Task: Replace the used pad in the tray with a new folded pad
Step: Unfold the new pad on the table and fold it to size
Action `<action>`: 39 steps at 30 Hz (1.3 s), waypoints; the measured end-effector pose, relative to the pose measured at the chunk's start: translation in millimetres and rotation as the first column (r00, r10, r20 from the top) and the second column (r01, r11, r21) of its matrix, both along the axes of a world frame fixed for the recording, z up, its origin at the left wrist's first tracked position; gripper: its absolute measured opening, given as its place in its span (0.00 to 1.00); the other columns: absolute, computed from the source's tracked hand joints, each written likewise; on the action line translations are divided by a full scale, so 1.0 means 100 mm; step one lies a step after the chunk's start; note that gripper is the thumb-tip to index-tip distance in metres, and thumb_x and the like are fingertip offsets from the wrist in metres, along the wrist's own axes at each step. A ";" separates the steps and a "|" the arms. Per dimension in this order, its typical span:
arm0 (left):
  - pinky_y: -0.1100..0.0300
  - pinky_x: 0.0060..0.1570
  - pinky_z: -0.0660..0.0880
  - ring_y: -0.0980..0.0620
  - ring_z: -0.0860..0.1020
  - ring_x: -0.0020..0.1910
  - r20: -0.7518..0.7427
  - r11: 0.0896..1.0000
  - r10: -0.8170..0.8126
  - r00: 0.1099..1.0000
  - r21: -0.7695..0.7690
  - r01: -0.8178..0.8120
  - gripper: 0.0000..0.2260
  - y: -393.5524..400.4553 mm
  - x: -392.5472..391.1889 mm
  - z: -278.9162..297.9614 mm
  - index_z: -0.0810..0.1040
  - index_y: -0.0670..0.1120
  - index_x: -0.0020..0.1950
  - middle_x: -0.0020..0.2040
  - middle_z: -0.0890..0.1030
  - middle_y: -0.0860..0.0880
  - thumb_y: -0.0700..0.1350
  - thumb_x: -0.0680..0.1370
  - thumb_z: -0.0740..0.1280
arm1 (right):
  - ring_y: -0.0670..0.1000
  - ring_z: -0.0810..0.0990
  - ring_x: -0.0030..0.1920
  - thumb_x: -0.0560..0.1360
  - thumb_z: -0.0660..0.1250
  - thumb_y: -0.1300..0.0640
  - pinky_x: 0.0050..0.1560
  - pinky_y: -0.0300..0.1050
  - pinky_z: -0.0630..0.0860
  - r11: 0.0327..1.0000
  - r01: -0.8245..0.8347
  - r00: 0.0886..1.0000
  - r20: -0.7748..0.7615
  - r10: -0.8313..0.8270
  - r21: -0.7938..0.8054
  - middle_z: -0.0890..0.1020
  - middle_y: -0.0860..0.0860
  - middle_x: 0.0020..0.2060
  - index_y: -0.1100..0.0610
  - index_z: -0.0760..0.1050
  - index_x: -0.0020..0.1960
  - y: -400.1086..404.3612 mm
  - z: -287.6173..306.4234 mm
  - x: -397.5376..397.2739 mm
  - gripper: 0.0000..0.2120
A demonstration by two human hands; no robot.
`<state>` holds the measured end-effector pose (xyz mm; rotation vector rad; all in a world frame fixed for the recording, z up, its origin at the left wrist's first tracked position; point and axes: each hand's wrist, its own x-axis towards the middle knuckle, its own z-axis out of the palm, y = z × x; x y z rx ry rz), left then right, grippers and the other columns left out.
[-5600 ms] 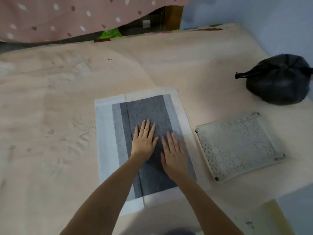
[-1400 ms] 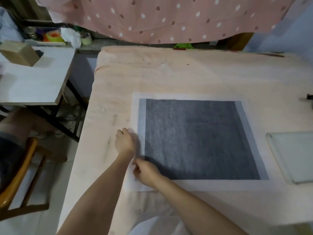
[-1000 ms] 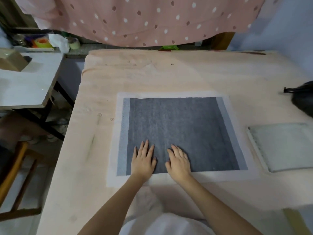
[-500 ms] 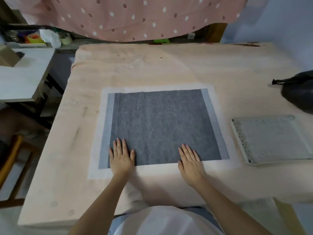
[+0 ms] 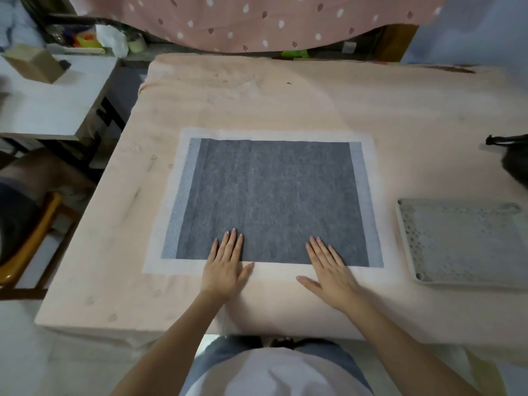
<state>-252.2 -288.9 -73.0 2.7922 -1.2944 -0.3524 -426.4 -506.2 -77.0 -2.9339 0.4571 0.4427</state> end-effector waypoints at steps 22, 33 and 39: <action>0.51 0.55 0.78 0.49 0.80 0.57 0.286 0.892 -0.414 0.864 -0.060 0.448 0.24 -0.13 -0.03 0.29 0.81 0.43 0.59 0.57 0.82 0.47 0.39 0.71 0.52 | 0.56 0.66 0.71 0.72 0.67 0.53 0.73 0.51 0.56 0.999 -0.039 0.983 0.181 0.033 0.030 0.67 0.57 0.71 0.60 0.70 0.68 -0.06 0.27 0.07 0.26; 0.53 0.54 0.77 0.47 0.82 0.51 0.319 0.911 -0.172 0.932 -0.309 0.274 0.20 0.15 0.27 0.51 0.82 0.42 0.55 0.52 0.83 0.47 0.38 0.71 0.55 | 0.53 0.84 0.49 0.51 0.81 0.62 0.48 0.52 0.81 0.981 0.154 0.914 0.395 -0.095 -0.119 0.85 0.54 0.49 0.60 0.83 0.49 0.27 0.22 -0.06 0.26; 0.57 0.55 0.66 0.46 0.82 0.45 0.277 0.931 -0.049 0.960 -0.335 0.144 0.17 0.38 0.39 0.52 0.83 0.43 0.50 0.45 0.83 0.48 0.41 0.71 0.55 | 0.55 0.85 0.39 0.59 0.75 0.71 0.43 0.51 0.81 0.942 0.330 0.812 0.526 -0.253 -0.057 0.85 0.53 0.39 0.59 0.83 0.44 0.07 0.27 -0.22 0.15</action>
